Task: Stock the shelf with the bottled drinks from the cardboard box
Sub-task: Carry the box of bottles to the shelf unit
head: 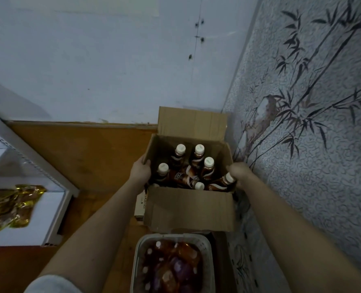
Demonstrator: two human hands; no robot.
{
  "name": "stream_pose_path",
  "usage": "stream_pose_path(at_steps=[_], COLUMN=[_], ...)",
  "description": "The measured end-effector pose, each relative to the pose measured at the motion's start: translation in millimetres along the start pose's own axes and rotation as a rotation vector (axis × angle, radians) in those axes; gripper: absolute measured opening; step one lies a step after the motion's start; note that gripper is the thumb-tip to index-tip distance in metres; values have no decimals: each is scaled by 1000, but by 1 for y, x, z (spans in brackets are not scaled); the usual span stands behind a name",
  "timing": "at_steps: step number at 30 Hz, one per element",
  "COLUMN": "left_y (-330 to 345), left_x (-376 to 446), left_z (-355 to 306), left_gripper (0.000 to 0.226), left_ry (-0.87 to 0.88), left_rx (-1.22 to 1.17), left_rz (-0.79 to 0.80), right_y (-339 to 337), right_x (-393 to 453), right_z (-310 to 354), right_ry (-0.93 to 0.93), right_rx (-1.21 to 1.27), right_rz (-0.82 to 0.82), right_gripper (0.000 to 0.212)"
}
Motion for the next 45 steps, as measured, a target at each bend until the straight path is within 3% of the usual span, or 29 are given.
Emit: stream_pose_path(at_steps=[3, 6, 13, 19, 24, 35, 40, 45], left_y=[-11, -23, -82, -172, -274, -523, -628, -709], left_x=[-2, -9, -44, -90, -133, -259, -306, -336], left_z=[5, 9, 36, 74, 140, 348, 442, 534], left_gripper=[39, 38, 38, 39, 36, 38, 39, 37], left_ry=[-21, -12, -70, -72, -91, -265, -303, -392], left_rx=[-36, -65, -176, -290, -372, -471, -541, -687], left_rz=[14, 31, -87, -271, -383, -688, -814, -940], right_y=[3, 7, 48, 135, 238, 546, 690, 835], right_x=[-4, -11, -42, -108, -174, -356, -445, -523], right_z=[9, 16, 39, 63, 54, -27, -69, -92], right_ry=[-123, -171, -240, -335, -376, -478, -523, -574], right_rx=[-82, -80, -160, -249, -358, -619, -687, -808], right_rz=[-24, -13, 72, 208, 309, 587, 773, 915], right_gripper=[34, 35, 33, 35, 22, 33, 11, 20])
Point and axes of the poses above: each hand's wrist, its own x-axis towards the middle knuckle, its own y-axis out of the palm, z = x × y, the point moved 8 cm from there along x, towards the middle knuckle, and after that the axes turned 8 degrees about x, right-handed, at the moved point
